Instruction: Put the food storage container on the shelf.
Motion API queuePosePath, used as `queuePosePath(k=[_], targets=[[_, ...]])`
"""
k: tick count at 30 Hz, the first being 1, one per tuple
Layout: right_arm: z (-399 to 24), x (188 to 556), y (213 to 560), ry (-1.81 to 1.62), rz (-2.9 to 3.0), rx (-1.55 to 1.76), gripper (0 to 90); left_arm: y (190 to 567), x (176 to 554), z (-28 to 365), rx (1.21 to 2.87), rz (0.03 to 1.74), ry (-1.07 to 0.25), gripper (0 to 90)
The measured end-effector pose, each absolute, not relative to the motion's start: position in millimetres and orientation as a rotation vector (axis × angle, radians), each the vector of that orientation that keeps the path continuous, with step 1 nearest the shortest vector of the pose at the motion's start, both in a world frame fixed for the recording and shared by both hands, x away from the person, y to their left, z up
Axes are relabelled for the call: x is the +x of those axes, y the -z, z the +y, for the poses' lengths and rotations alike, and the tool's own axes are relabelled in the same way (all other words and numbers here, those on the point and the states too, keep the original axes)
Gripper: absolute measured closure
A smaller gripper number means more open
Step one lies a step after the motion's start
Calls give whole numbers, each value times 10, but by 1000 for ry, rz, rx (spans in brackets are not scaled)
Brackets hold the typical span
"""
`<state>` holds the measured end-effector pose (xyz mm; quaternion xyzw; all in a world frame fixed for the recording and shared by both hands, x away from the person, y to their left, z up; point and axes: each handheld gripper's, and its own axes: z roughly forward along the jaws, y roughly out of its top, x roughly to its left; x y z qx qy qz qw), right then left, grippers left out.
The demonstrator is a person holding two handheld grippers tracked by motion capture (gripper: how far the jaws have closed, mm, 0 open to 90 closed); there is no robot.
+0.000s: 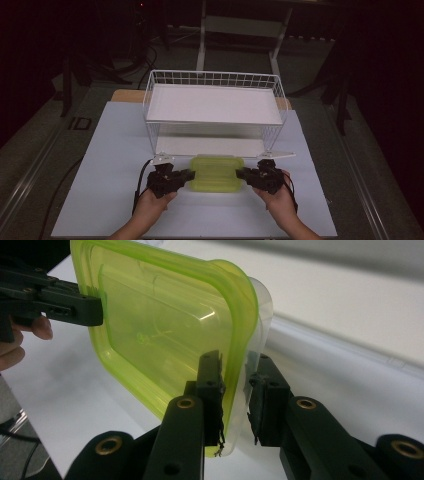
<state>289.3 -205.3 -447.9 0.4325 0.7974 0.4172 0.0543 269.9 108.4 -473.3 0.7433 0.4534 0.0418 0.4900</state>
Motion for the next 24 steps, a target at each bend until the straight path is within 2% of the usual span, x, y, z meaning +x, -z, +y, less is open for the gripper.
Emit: queuePosePath(k=[9, 24], targets=[[-2031, 3161, 4391, -1306, 2397, 1357, 776, 4637, 2973, 1126, 1797, 1080, -133, 804], [-1974, 3508, 4612, -1262, 2371, 1433, 774, 4934, 3369, 1140, 1797, 1101, -103, 802]])
